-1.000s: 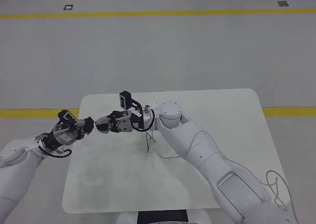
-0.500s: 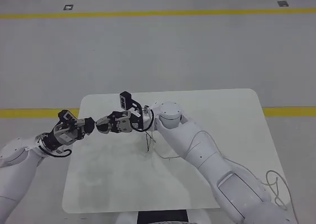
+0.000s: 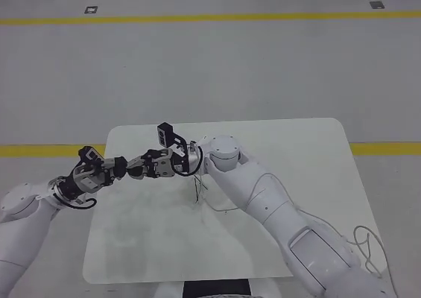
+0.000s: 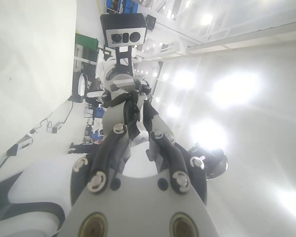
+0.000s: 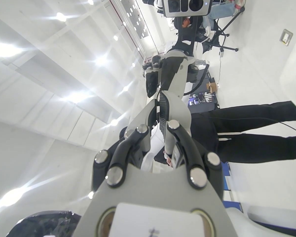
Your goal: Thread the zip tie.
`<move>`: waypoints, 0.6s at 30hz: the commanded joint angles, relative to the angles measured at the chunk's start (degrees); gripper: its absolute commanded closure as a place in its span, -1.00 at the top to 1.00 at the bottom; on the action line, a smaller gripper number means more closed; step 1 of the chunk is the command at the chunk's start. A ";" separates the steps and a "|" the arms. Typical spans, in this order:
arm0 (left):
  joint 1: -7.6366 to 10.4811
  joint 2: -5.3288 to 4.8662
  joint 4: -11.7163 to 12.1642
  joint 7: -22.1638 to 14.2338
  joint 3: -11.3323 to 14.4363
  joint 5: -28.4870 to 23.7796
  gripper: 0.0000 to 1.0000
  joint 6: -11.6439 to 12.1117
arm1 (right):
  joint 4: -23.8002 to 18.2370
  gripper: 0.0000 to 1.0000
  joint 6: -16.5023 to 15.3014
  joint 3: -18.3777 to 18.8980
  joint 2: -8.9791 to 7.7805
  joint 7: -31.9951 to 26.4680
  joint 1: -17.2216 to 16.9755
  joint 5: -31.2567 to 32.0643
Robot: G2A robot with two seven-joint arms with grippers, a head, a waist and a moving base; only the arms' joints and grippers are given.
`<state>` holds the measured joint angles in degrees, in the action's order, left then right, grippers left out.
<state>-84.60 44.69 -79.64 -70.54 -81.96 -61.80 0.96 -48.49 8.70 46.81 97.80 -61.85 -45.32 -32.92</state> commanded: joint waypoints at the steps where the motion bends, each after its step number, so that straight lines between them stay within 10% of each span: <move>1: 0.02 0.08 0.05 0.01 -0.03 0.19 -1.00 -0.05 | 0.10 -1.00 -0.01 -0.05 0.01 0.04 0.06 -0.03; 6: 0.15 0.28 0.31 0.06 -0.13 0.79 -1.00 0.00 | 0.36 -1.00 0.03 -0.17 0.03 0.04 0.17 -0.15; 8: 0.23 0.36 0.52 0.06 -0.23 0.96 -1.00 0.13 | 0.56 1.00 -0.12 0.10 -0.02 0.60 0.19 -0.31; 18: 0.34 0.57 1.95 -0.93 -1.58 1.63 -1.00 1.32 | 0.79 1.00 -1.66 6.22 -3.22 1.73 -1.04 3.24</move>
<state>-84.23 45.24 -77.75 -71.37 -83.46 -60.25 2.17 -47.51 7.22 52.39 95.05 -60.99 -46.23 -31.14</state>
